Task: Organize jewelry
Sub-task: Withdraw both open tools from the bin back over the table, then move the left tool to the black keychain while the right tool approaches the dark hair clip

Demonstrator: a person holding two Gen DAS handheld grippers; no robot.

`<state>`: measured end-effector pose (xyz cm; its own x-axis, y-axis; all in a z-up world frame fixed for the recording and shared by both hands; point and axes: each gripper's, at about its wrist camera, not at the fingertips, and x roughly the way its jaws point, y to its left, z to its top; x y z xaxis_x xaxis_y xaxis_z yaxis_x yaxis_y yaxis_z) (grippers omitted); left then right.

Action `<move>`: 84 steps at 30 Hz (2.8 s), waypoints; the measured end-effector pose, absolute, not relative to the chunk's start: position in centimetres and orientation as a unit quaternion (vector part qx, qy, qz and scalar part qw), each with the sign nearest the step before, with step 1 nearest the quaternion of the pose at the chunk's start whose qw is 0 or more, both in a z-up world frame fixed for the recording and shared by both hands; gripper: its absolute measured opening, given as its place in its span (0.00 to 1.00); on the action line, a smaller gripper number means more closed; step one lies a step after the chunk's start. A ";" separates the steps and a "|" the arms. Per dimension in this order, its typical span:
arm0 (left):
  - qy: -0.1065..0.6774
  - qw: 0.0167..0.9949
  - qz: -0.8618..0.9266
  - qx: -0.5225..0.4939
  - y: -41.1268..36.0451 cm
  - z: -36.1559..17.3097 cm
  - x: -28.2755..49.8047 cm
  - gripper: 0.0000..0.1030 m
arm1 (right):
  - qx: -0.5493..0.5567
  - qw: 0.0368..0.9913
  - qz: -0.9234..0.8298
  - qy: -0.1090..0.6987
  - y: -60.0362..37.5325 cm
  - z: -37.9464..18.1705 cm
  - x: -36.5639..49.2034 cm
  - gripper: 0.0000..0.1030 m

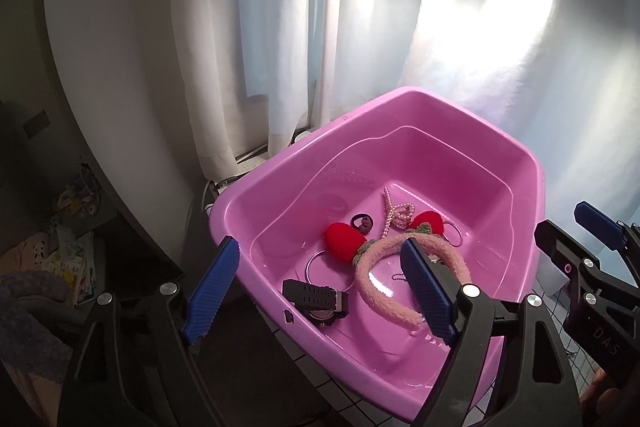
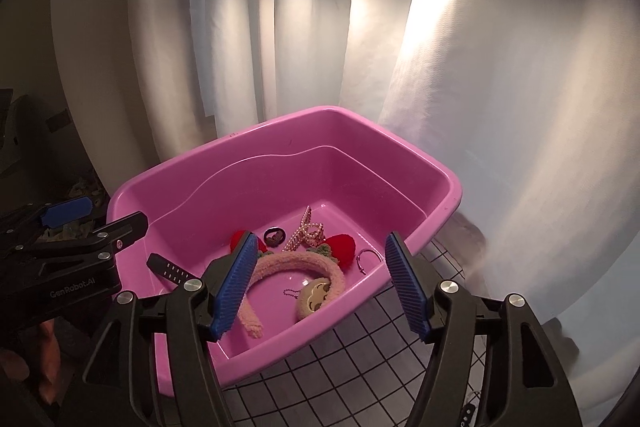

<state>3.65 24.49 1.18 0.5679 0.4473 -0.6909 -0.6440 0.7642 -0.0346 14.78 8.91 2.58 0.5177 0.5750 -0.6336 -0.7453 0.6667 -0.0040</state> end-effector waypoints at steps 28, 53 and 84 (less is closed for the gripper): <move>0.334 0.900 0.263 -0.101 5.2 3.3 -1.1 0.86 | -0.081 0.892 0.322 0.306 -14.7 2.7 4.8 0.68; 0.419 0.892 0.152 -0.073 -6.2 -8.1 3.5 0.89 | -0.032 0.884 0.200 0.421 -27.8 -10.9 7.7 0.68; 0.396 0.911 0.087 -0.075 -6.0 -18.7 15.2 0.89 | -0.035 0.885 0.132 0.446 -22.0 -22.0 21.2 0.68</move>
<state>15.16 -6.04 -18.73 0.6706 0.0985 -0.7352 -0.2175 0.9737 -0.0679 21.21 -21.96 -21.95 0.5678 0.2020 -0.7980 -0.2640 0.9629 0.0558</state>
